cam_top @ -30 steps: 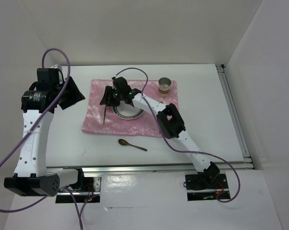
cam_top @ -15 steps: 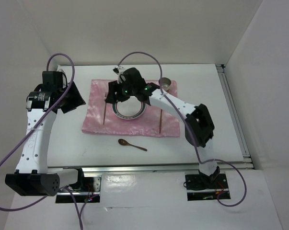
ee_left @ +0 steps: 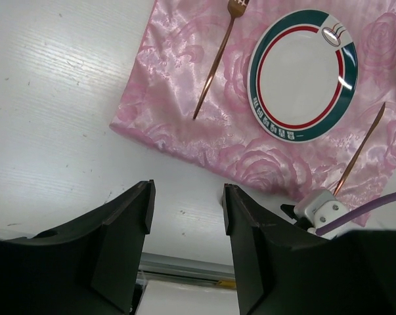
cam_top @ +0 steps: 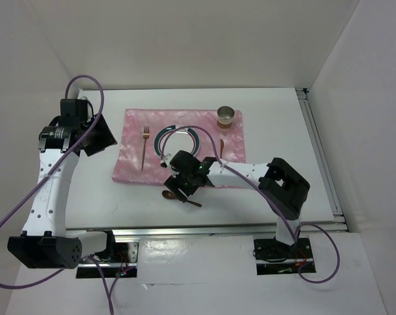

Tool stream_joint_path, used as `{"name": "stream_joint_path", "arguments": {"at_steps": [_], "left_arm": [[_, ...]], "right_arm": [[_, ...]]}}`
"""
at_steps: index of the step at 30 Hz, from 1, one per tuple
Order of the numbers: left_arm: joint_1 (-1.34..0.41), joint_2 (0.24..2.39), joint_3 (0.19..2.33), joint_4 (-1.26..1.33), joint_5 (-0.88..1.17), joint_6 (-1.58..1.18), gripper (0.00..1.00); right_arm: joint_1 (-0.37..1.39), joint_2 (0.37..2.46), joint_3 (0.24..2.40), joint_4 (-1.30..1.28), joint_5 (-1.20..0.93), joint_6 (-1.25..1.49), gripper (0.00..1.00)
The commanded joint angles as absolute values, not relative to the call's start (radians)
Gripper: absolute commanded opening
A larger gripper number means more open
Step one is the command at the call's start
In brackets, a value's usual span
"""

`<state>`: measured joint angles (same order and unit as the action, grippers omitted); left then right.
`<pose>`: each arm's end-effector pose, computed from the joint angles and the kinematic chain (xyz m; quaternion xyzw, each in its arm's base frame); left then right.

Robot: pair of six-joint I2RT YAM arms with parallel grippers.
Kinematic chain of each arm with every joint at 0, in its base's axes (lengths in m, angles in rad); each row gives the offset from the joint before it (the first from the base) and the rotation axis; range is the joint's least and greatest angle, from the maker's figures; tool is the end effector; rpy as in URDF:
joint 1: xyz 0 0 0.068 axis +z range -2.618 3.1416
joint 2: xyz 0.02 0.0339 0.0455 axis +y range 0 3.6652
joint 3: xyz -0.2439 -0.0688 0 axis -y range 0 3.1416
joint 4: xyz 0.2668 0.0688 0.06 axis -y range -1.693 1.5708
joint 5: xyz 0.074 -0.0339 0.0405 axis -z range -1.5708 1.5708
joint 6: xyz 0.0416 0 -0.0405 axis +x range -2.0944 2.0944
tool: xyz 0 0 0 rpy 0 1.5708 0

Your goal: Set the dinner table for one person

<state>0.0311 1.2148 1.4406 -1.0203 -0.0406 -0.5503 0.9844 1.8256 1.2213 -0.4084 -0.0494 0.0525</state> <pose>0.2624 0.0099 0.3779 -0.2726 0.8844 -0.0790 0.3705 0.2176 0.3312 0.1493 -0.4378 0.8555 0.1571 0.2274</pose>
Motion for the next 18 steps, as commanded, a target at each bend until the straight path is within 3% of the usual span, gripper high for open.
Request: {"name": "stream_joint_path", "arguments": {"at_steps": [1,5,13,17,18], "left_arm": [[0.028,1.21,1.404,-0.983,-0.023,-0.552,0.62],[0.028,1.21,1.394,-0.983,-0.014,-0.552,0.62],[0.018,1.21,1.394,-0.974,-0.023,-0.561,0.62],[0.018,1.21,1.394,-0.974,-0.023,-0.561,0.62],[0.018,1.21,1.394,-0.974,-0.023,-0.561,0.62]], "right_arm": [[0.997,1.802,1.191,-0.376,-0.017,0.017,0.74],[1.008,1.839,1.157,-0.353,-0.017,0.008,0.74],[1.04,1.87,1.121,-0.334,0.003,0.017,0.59],[1.075,1.856,1.121,-0.35,0.054,0.026,0.34],[1.084,1.83,1.13,-0.382,0.069,0.026,0.21]]}}
